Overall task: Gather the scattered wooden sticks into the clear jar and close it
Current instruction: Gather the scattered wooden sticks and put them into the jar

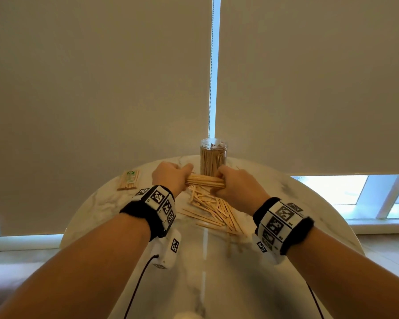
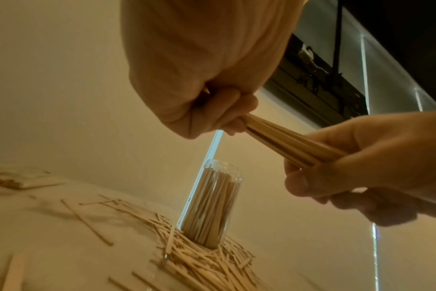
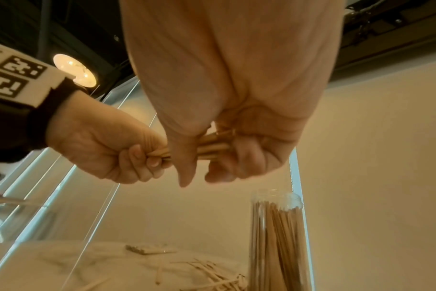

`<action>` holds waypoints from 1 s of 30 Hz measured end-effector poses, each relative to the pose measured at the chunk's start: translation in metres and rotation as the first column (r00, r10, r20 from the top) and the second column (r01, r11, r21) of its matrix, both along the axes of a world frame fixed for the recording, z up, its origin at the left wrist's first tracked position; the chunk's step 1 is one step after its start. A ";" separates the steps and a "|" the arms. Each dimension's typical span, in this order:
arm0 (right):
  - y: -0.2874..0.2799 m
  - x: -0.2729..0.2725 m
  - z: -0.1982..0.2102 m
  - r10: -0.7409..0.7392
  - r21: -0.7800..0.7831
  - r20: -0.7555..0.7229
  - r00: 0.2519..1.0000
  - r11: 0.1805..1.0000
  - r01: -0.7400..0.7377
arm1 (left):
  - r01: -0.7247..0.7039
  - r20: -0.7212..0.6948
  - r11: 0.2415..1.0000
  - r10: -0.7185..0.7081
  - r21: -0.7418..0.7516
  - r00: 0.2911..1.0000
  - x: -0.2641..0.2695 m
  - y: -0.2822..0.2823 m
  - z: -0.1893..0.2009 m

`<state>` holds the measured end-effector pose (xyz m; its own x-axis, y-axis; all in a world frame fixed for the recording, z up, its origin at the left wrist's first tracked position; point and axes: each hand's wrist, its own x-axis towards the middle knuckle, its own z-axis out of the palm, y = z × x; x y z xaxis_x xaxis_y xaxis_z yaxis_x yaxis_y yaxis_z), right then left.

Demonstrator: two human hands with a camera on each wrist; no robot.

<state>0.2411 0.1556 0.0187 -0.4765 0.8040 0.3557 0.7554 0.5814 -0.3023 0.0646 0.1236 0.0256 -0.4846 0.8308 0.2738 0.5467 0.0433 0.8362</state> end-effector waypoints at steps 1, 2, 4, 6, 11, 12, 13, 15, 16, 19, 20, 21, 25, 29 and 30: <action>0.000 0.000 0.000 -0.010 0.047 0.023 1.000 0.999 0.009 | 0.007 0.036 1.000 -0.008 0.023 0.999 0.001 0.002 -0.002; 0.000 -0.002 0.000 -0.029 0.093 0.051 0.998 0.995 0.025 | 0.017 0.062 0.999 -0.020 0.042 0.998 0.003 0.003 -0.005; 0.002 -0.002 0.001 -0.100 0.173 0.109 0.989 0.982 0.080 | 0.041 0.104 0.998 -0.046 0.048 0.994 0.008 0.004 -0.009; 0.005 -0.001 0.004 -0.135 0.191 0.150 0.979 0.976 0.106 | 0.064 0.123 0.997 -0.068 0.039 0.990 0.012 0.003 -0.012; 0.002 -0.008 -0.005 -0.025 -0.076 0.142 0.990 0.996 0.036 | -0.036 -0.092 0.993 0.047 0.115 0.995 0.013 0.002 -0.001; 0.002 -0.010 -0.006 -0.039 -0.072 0.136 0.990 0.996 0.049 | -0.029 -0.109 0.991 0.043 0.131 0.993 0.012 0.004 0.000; 0.002 -0.012 -0.007 -0.065 -0.040 0.135 0.989 0.997 0.071 | -0.006 -0.111 0.992 0.020 0.126 0.994 0.013 0.004 0.001; 0.005 -0.010 -0.005 -0.132 0.031 0.142 0.981 0.991 0.129 | 0.061 -0.072 0.996 -0.056 0.061 0.996 0.015 0.006 -0.001; 0.006 -0.008 -0.004 -0.159 0.048 0.151 0.976 0.987 0.153 | 0.079 -0.022 0.996 -0.079 0.039 0.997 0.015 0.009 -0.003; 0.007 -0.001 -0.001 -0.192 0.066 0.179 0.965 0.981 0.183 | 0.008 0.285 0.999 -0.018 0.038 0.958 0.010 0.019 -0.003; 0.007 -0.001 -0.001 -0.190 0.079 0.186 0.964 0.981 0.178 | 0.010 0.434 1.000 -0.018 0.023 0.901 0.009 0.020 0.000; 0.006 -0.001 -0.001 -0.184 0.096 0.189 0.965 0.981 0.169 | 0.056 0.575 0.998 -0.056 0.017 0.817 0.010 0.018 0.002; 0.004 -0.008 0.002 -0.112 0.129 0.210 0.971 0.988 0.086 | 0.352 0.789 0.930 -0.291 0.102 0.541 0.026 0.001 0.011; -0.006 -0.007 0.005 0.136 -0.145 0.096 0.986 0.982 -0.121 | 0.311 0.843 0.938 -0.288 0.153 0.454 0.019 0.010 0.014; -0.007 -0.006 0.004 0.165 -0.164 0.063 0.984 0.974 -0.153 | 0.311 0.852 0.940 -0.272 0.137 0.448 0.016 0.014 0.015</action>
